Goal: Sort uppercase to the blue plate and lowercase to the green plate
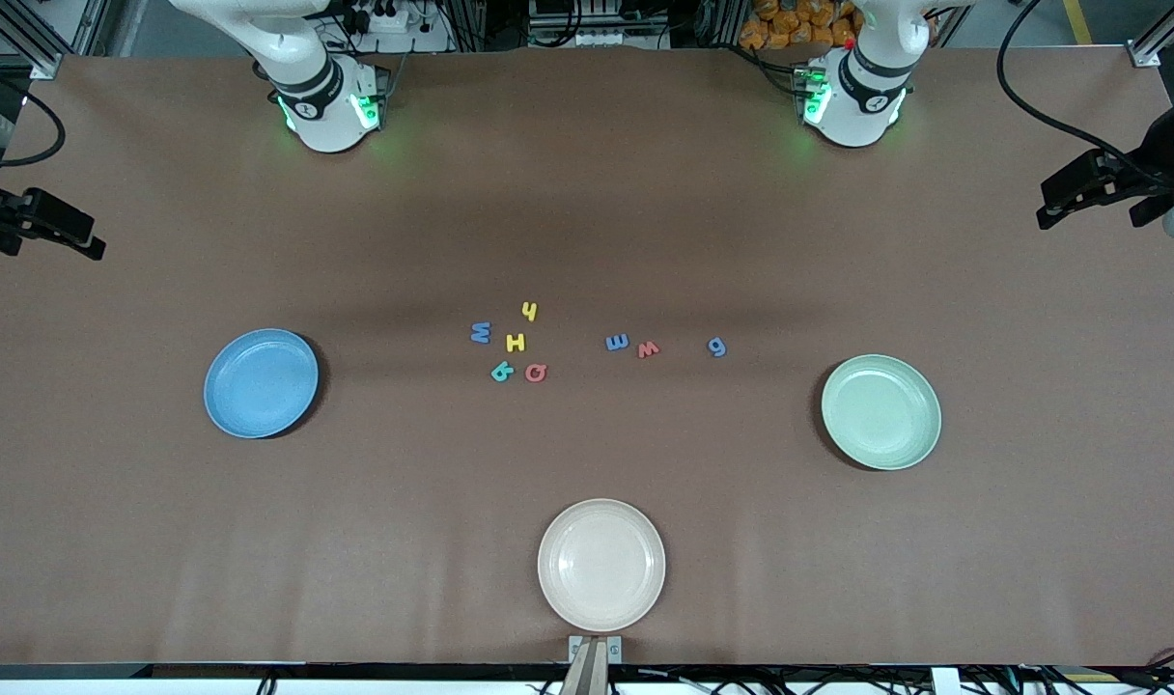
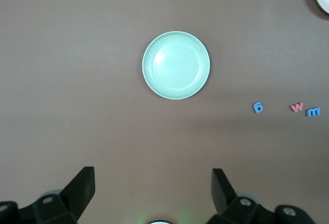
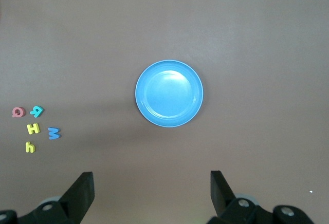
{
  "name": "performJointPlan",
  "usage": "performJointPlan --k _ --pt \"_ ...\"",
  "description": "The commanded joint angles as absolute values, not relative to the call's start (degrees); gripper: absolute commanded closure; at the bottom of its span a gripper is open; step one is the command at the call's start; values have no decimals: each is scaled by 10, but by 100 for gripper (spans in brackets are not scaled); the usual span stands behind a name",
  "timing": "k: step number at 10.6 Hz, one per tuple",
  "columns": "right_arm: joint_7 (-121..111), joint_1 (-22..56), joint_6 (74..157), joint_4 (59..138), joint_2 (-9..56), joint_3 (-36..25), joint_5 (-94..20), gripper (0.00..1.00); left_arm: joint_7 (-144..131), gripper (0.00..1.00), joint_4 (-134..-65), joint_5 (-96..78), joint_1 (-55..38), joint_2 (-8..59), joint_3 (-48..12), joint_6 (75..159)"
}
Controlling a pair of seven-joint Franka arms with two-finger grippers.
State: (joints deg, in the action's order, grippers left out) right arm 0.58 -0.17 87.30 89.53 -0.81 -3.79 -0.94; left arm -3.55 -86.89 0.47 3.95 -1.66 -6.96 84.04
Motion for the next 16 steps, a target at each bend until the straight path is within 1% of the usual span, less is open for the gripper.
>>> performJointPlan --k 1,3,5,7,9,11,13,14,16 --pt "13 -12 874 904 -18 -29 -11 0 -40 0 -868 14 41 -22 -71 845" --pt "13 -11 874 904 -18 -29 -11 0 -40 0 -868 12 36 -18 -74 845" --pt "15 -2 879 910 -17 -30 -11 0 -42 0 -869 2 30 -1 -81 848" --pt "41 13 900 925 -16 -29 -11 0 -43 0 -873 -17 23 26 -112 881" --pt "96 34 924 950 -16 -25 -12 0 -96 0 -872 -14 14 60 -156 889" --pt "149 43 981 993 -15 5 -12 0 -152 0 -874 -14 11 98 -187 908" --pt "175 44 1051 1047 -11 27 -12 0 -189 0 -879 -16 -15 136 -192 930" --pt "184 45 1099 1082 -4 39 -20 0 -227 0 -885 -12 -37 148 -192 943" --pt "218 68 1184 1127 31 47 -41 0 -270 0 -923 -11 -61 160 -192 1004"
